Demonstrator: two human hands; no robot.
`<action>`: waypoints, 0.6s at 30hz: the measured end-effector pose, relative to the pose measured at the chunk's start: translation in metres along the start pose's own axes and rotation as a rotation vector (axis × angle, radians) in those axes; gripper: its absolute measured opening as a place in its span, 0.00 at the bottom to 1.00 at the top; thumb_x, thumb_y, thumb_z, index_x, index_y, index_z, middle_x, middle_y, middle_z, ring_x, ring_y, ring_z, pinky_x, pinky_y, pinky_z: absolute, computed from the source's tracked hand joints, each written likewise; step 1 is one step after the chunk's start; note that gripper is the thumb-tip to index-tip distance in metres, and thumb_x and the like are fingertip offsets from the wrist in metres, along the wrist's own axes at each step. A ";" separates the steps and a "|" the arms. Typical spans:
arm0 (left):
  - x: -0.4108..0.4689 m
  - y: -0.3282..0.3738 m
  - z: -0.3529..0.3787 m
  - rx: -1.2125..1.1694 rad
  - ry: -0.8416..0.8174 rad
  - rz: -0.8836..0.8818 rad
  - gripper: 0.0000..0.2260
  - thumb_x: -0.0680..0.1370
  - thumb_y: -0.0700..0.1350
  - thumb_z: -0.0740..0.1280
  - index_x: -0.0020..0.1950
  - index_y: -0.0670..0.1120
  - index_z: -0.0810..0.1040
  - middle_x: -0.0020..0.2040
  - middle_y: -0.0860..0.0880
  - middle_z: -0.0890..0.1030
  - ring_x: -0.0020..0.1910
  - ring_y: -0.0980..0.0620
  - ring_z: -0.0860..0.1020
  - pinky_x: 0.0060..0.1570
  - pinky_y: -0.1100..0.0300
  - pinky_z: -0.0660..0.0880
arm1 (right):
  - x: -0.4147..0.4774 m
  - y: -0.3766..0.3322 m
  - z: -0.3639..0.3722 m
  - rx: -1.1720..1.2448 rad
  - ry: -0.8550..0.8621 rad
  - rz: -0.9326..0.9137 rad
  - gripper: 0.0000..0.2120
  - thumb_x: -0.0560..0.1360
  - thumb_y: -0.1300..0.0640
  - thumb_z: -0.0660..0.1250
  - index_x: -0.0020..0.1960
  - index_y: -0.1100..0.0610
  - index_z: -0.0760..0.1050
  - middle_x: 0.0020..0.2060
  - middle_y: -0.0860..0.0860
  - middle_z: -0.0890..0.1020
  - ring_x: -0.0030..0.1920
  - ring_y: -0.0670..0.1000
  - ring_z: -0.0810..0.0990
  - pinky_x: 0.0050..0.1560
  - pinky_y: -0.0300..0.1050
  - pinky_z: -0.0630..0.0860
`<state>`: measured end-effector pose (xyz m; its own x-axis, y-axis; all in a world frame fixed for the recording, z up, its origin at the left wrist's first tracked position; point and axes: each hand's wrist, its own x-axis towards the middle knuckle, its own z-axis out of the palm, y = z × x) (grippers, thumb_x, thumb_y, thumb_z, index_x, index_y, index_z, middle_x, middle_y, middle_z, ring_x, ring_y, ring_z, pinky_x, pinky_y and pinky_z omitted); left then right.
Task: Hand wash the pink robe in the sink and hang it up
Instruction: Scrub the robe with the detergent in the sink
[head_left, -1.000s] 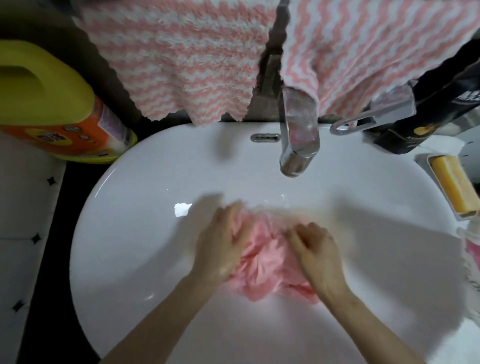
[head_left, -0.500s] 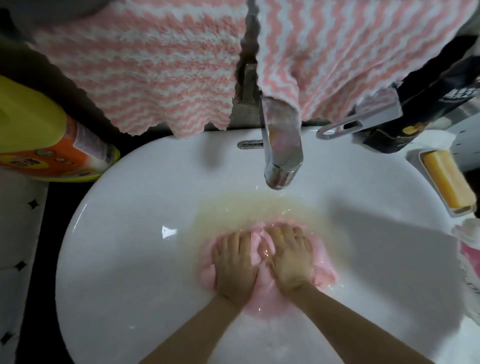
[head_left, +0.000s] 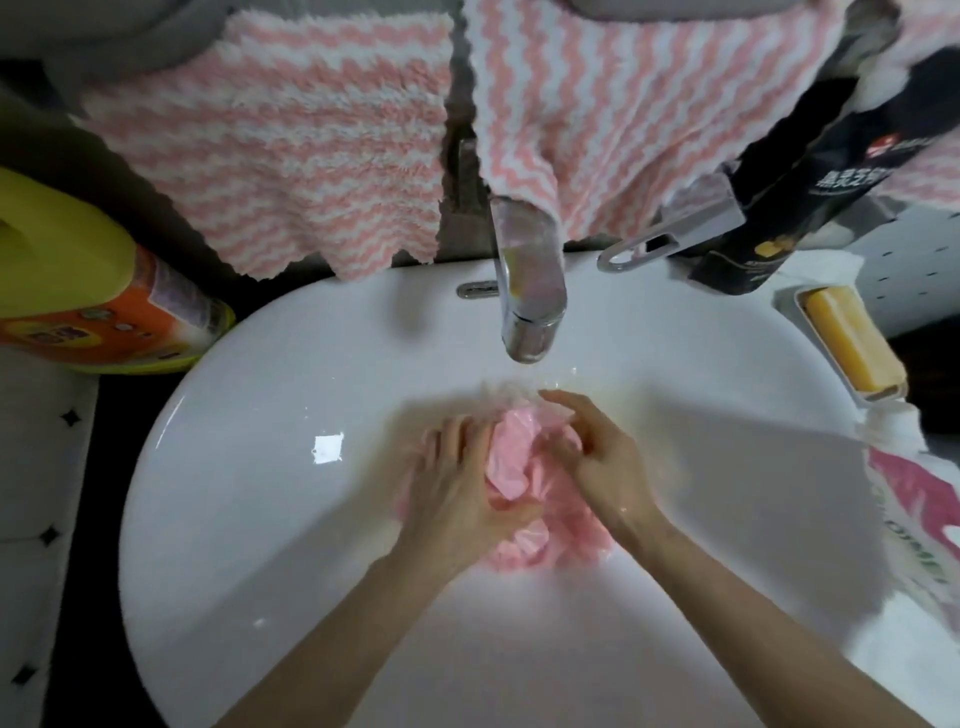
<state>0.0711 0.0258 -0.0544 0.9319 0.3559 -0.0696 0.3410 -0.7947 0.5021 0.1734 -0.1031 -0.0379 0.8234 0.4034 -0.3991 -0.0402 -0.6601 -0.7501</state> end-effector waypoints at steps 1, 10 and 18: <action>-0.017 -0.001 0.009 0.105 0.012 0.095 0.41 0.60 0.70 0.62 0.67 0.49 0.66 0.61 0.45 0.75 0.58 0.42 0.74 0.55 0.41 0.73 | -0.014 0.004 -0.003 -0.083 0.009 -0.089 0.20 0.69 0.39 0.58 0.55 0.44 0.79 0.45 0.44 0.80 0.48 0.51 0.78 0.50 0.46 0.74; -0.039 -0.016 0.066 0.342 0.101 0.046 0.17 0.70 0.54 0.61 0.53 0.45 0.73 0.48 0.45 0.76 0.47 0.42 0.76 0.46 0.47 0.71 | -0.019 0.047 0.042 -0.592 0.083 -0.308 0.24 0.76 0.37 0.51 0.66 0.45 0.70 0.64 0.51 0.74 0.57 0.60 0.75 0.55 0.54 0.72; -0.014 -0.022 0.072 0.222 0.290 0.067 0.18 0.75 0.57 0.57 0.45 0.44 0.77 0.36 0.46 0.75 0.36 0.45 0.74 0.40 0.55 0.65 | 0.013 0.045 0.060 -0.613 0.187 -0.267 0.16 0.71 0.45 0.55 0.41 0.52 0.79 0.35 0.52 0.81 0.34 0.55 0.80 0.37 0.44 0.77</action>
<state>0.0596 0.0028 -0.1259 0.8903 0.3986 0.2200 0.3285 -0.8970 0.2957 0.1485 -0.0900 -0.1083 0.8468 0.5218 -0.1033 0.4588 -0.8147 -0.3546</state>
